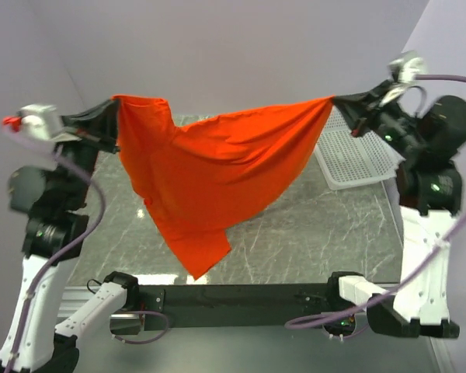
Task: Fold and stack the t-shirts
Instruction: Flatten the tshirt out
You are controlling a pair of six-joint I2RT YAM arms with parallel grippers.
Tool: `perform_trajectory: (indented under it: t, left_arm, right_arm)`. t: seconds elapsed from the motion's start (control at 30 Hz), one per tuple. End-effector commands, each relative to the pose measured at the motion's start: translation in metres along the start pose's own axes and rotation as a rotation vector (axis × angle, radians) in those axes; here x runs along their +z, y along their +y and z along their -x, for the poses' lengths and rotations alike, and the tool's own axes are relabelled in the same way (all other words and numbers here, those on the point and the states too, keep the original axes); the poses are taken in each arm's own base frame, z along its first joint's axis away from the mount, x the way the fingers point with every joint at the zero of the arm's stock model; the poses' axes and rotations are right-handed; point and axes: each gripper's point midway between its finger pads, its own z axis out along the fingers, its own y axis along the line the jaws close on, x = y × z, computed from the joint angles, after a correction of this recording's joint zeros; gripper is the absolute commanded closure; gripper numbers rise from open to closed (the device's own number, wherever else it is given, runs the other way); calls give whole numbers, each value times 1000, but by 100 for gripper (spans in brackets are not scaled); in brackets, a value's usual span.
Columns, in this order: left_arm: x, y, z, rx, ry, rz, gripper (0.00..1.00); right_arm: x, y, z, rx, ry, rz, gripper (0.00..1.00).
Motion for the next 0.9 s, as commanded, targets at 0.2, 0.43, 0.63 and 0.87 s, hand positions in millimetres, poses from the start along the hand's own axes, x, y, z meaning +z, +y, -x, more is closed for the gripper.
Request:
perform_trajectory:
  t: [0.2, 0.43, 0.63, 0.87]
  left_arm:
    - [-57, -58, 173, -53, -407, -182, 99]
    - [-54, -52, 197, -42, -469, -134, 99]
    - [3, -29, 111, -32, -295, -79, 99]
    - [70, 20, -48, -46, -34, 44, 99]
  right_arm:
    - [-106, 76, 158, -159, -358, -63, 100]
    - [-99, 54, 156, -138, -350, -138, 100]
    - [-51, 1, 109, -46, -250, -163, 100]
    - [33, -50, -21, 95, -34, -96, 100]
